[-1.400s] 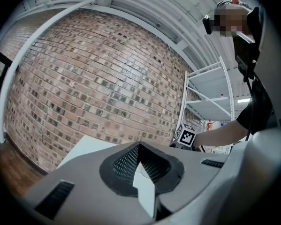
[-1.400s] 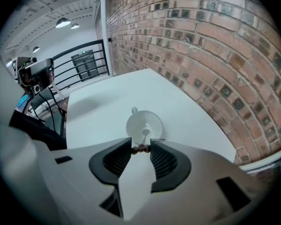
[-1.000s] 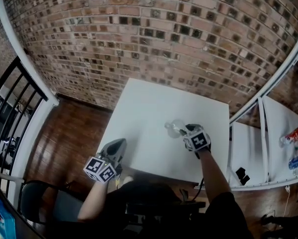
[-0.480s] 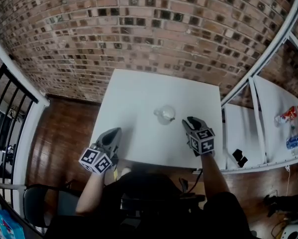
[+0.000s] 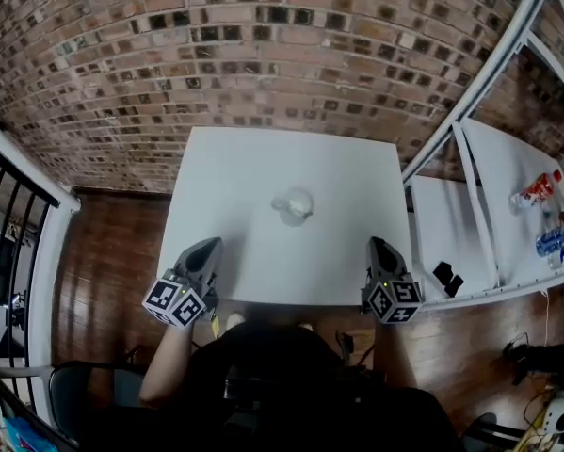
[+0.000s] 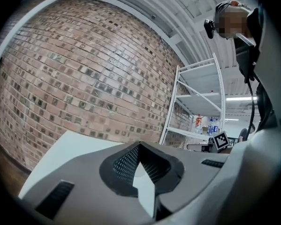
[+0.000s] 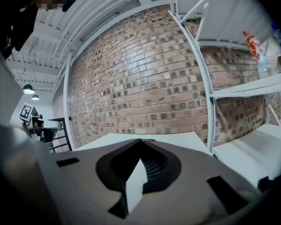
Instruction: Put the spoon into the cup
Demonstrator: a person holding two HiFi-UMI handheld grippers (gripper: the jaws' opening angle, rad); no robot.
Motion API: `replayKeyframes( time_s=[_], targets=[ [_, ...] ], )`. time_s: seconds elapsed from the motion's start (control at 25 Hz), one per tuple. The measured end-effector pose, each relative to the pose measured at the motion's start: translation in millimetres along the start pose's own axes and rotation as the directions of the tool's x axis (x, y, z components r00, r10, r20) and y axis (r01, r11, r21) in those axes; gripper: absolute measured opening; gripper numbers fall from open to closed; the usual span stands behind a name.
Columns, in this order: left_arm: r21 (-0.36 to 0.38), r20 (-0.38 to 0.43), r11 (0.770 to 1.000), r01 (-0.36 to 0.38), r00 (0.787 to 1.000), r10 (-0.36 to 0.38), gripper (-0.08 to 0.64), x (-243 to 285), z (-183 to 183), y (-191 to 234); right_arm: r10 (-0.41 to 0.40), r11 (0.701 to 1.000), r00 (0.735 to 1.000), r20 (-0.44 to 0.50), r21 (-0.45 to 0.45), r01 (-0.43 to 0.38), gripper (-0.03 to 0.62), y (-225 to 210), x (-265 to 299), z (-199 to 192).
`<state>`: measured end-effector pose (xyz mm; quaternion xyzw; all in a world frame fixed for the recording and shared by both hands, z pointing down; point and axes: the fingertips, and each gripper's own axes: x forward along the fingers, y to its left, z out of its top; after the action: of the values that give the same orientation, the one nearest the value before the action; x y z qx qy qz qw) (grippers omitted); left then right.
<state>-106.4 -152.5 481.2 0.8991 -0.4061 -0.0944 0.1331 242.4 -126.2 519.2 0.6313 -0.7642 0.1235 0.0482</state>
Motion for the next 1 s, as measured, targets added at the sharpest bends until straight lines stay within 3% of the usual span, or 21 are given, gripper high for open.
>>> replayKeyframes(
  time_s=[0.36, 0.72, 1.0],
  targets=[
    [-0.025, -0.025, 0.999, 0.024, 0.999, -0.025, 0.005, 11, -14, -11, -0.017, 1.000, 1.000, -0.006, 0.024, 0.017, 0.003, 0, -17, -16],
    [-0.038, -0.007, 0.999, 0.002, 1.000, -0.003, 0.005, 14, -10, -4, 0.047, 0.999, 0.997, -0.057, -0.013, -0.048, 0.002, 16, -1, -19],
    [-0.037, -0.009, 0.999, -0.008, 1.000, 0.008, 0.005, 10, -7, 4, 0.091, 0.996, 0.989, -0.118, 0.015, -0.090, 0.002, 26, 4, -35]
  ],
)
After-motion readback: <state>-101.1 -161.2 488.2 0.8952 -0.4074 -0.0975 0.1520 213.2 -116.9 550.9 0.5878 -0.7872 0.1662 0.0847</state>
